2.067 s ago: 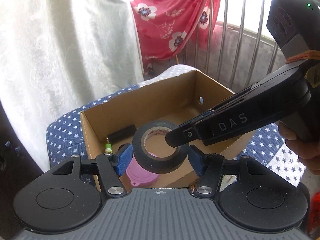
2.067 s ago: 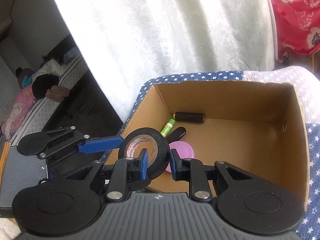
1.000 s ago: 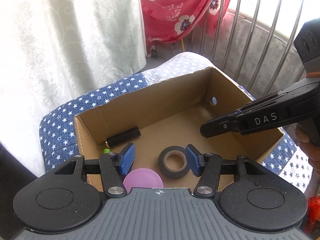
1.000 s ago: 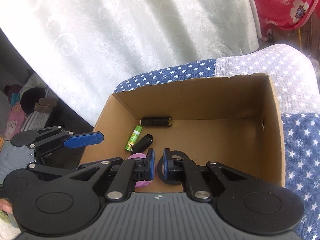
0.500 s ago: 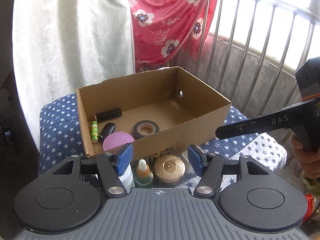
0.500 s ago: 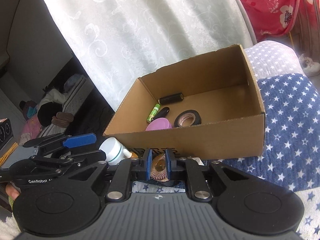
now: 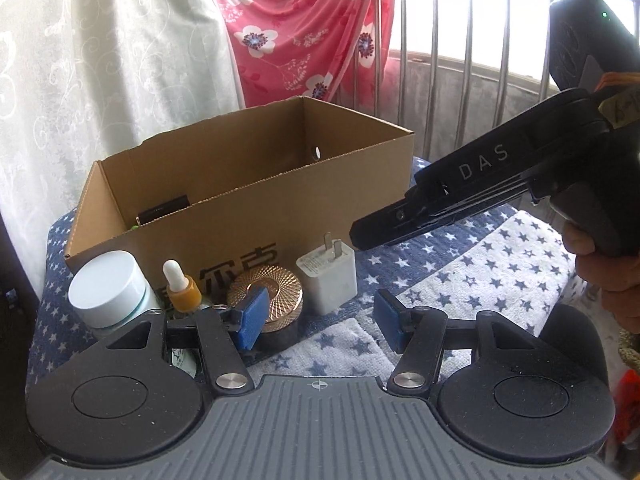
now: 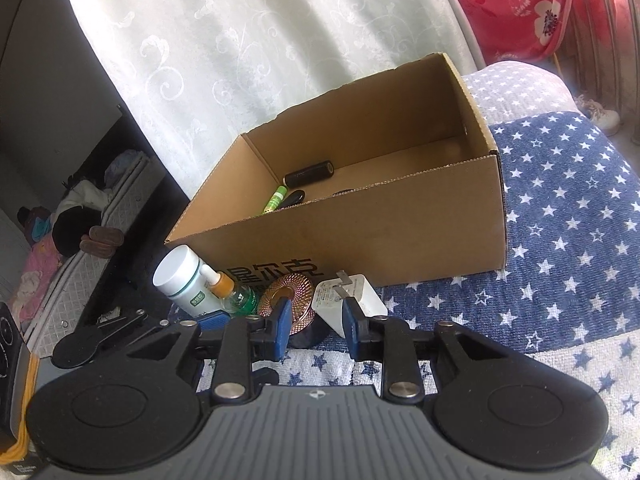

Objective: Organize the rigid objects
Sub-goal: 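Move the right gripper down to the white charger plug, then close the right gripper on the white charger plug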

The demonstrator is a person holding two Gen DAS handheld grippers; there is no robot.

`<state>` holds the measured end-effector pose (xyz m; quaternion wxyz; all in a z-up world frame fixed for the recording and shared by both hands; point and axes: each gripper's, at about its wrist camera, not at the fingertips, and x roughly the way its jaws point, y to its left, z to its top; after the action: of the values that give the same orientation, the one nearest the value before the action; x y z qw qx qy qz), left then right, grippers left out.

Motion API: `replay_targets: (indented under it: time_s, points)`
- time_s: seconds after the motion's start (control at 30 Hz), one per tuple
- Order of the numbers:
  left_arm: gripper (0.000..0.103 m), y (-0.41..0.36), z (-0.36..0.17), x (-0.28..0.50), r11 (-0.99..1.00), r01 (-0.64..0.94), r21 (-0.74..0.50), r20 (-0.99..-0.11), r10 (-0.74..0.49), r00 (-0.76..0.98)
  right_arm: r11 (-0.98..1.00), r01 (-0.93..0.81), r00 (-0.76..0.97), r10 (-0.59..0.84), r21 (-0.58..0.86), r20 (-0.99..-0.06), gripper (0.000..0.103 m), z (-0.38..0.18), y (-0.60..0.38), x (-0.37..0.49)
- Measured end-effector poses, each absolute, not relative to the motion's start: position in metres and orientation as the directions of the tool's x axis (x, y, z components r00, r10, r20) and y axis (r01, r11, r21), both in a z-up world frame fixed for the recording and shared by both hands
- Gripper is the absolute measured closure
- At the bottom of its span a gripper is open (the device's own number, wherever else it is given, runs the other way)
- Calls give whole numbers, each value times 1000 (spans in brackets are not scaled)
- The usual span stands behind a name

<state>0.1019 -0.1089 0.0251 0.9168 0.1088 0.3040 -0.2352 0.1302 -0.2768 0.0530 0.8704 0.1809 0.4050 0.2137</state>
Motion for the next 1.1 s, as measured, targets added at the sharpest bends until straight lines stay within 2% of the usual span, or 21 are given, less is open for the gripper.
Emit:
replay_targets:
  time_s: [0.5, 1.1]
  points:
    - [51, -134, 6, 120, 861, 498, 101, -620, -337, 708, 859, -226, 560, 500, 459, -660, 74, 32, -271, 158]
    - [51, -143, -1, 127, 861, 494, 120, -614, -327, 718, 822, -213, 526, 551, 528, -647, 73, 25, -281, 174]
